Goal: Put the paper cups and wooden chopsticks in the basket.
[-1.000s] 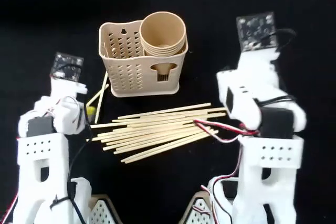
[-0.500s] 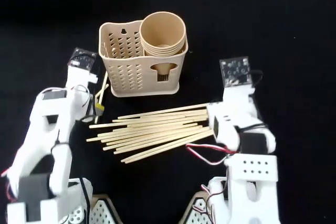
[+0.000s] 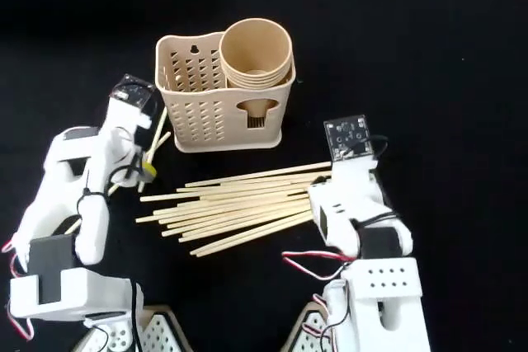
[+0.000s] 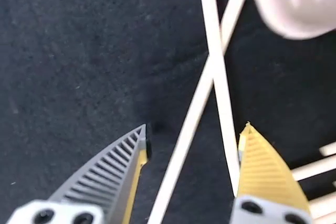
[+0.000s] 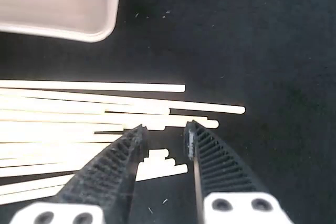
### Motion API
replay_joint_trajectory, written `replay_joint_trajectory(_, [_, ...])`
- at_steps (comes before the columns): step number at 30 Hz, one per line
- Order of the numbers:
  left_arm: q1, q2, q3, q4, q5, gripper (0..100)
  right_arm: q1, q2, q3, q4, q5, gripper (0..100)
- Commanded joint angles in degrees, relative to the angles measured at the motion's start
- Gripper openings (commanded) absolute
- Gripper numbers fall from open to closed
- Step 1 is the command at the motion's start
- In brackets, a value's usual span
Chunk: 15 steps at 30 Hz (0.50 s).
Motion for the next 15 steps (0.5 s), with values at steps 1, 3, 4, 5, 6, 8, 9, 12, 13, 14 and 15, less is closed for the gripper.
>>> replay_joint_trajectory(1, [-4.6,-0.7,-1.5,-0.3,-3.2,28,-0.7,-2.2,0.3,-1.1,-0.5,13.1])
replay_joint_trajectory(3, [-6.3,-0.5,-1.5,-0.2,-5.0,25,-0.7,-3.1,1.1,-1.1,-0.5,13.1])
replay_joint_trajectory(4, [-6.9,-0.4,-1.4,-0.1,-6.5,23,-0.7,-3.5,1.5,-1.1,-0.5,13.1])
replay_joint_trajectory(5, [-7.3,-0.3,-1.0,0.0,-8.1,21,-0.7,-3.8,1.7,-1.1,-0.5,13.1])
replay_joint_trajectory(6, [-7.7,-0.2,-0.4,0.0,-9.5,19,-0.7,-4.2,2.0,-1.1,-0.4,13.1])
replay_joint_trajectory(8, [-8.1,-0.3,0.7,0.0,-11.5,16,-0.7,-4.7,2.4,-1.1,-0.4,13.1])
replay_joint_trajectory(9, [-8.5,-0.4,1.0,0.0,-12.0,15,-0.7,-4.9,2.4,-1.1,-0.4,13.1])
replay_joint_trajectory(12, [-9.8,-0.6,1.3,0.0,-12.6,12,-0.7,-5.0,2.4,-1.1,-0.4,13.1])
replay_joint_trajectory(13, [-10.2,-0.7,1.4,0.0,-12.6,11,-0.7,-5.0,2.4,-1.1,-0.4,13.1])
replay_joint_trajectory(14, [-10.8,-0.7,1.5,0.0,-12.6,9,-0.7,-5.0,2.4,-1.1,-0.4,13.1])
replay_joint_trajectory(15, [-11.4,-0.7,1.5,0.0,-12.6,6,-0.7,-5.0,2.5,-1.1,-0.4,13.1])
